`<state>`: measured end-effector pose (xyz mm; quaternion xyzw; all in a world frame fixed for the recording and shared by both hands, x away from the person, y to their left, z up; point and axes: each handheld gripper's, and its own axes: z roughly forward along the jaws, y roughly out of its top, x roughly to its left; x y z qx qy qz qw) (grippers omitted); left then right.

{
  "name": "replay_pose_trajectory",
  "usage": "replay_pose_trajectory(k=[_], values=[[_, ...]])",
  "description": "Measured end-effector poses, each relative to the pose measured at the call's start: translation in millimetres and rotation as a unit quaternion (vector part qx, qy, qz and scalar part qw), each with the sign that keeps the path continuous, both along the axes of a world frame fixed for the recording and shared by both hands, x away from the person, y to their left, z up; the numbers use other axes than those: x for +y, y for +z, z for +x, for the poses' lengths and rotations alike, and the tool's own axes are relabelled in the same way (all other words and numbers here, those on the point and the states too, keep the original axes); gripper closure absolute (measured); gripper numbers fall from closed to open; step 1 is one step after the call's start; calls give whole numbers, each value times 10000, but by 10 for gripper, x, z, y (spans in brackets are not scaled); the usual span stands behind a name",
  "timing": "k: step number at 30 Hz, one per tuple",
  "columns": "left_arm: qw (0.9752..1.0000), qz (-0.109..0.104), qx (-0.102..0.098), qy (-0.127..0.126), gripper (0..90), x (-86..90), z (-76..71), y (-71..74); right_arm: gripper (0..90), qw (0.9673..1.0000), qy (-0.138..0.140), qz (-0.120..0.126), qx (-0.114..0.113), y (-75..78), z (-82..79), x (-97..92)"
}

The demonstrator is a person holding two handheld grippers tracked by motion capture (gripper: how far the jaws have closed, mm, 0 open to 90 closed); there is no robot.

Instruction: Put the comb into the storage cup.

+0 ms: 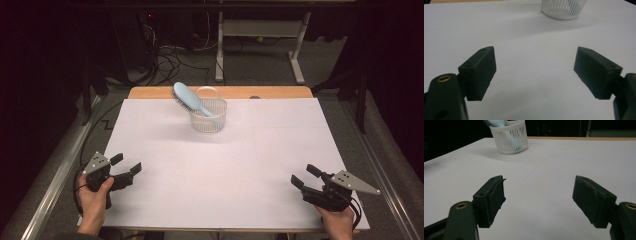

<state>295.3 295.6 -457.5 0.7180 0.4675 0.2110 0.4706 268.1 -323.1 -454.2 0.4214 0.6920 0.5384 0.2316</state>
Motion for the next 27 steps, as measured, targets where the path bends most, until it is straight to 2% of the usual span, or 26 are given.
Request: replay_pose_trajectory(k=[14, 27], values=[[9998, -144, 1, 155, 180, 91, -61, -94, 262, 10000, -7, 28, 23, 0, -2, -4], [9998, -218, -36, 31, 180, 13, -84, -158, 261, 10000, -14, 74, 62, -2, -2, -11]])
